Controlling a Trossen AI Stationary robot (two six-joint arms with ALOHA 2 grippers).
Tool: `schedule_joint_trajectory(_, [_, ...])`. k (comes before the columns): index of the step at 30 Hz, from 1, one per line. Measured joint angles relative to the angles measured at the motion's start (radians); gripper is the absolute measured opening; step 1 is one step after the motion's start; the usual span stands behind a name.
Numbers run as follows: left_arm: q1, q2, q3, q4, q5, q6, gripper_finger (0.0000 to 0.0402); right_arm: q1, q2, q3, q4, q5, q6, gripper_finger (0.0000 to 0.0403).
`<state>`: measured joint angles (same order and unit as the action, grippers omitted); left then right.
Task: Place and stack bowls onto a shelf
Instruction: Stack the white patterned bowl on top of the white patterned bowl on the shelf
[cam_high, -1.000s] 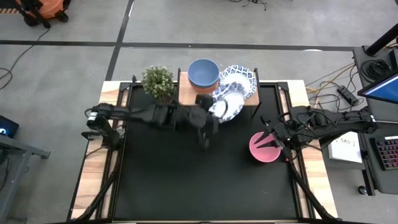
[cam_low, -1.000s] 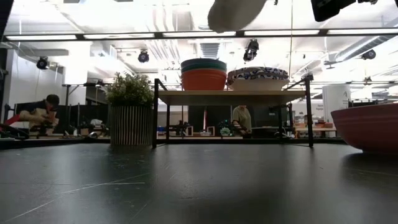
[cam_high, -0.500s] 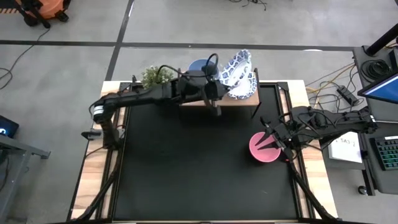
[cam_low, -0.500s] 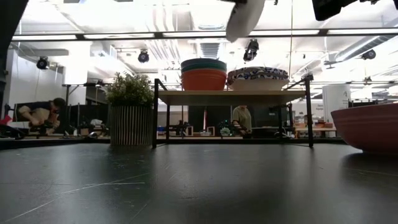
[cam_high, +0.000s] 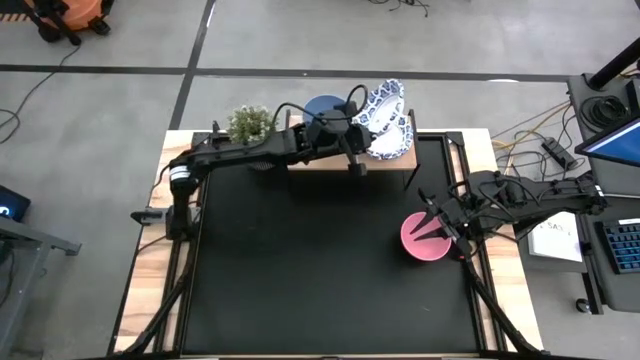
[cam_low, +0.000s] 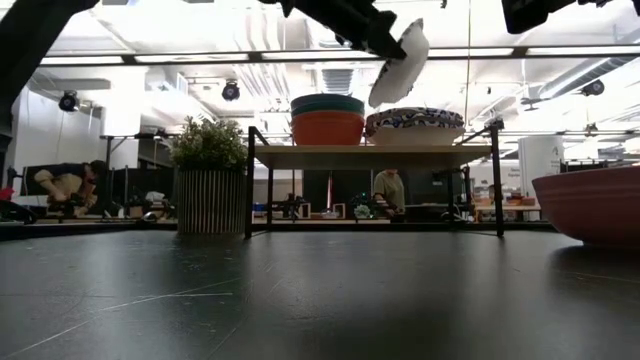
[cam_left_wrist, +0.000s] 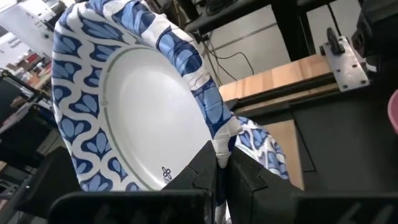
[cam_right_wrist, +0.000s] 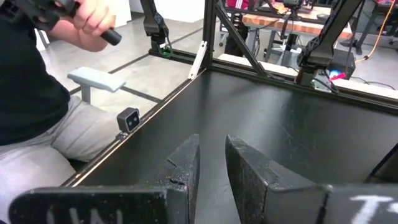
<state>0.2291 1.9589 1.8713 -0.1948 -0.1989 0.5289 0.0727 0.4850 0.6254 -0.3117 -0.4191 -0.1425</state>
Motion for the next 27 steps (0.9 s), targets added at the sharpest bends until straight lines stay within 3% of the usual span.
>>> schedule_joint_trajectory(8, [0.012,0.032,0.000,0.038,0.000,-0.013,0.0007,0.000,0.000,0.000,-0.004,0.000,0.005,0.0068])
schedule_joint_trajectory(27, [0.035,0.032,0.000,0.046,0.000,-0.102,0.0140,0.000,0.000,0.000,-0.005,0.000,0.011,0.0068])
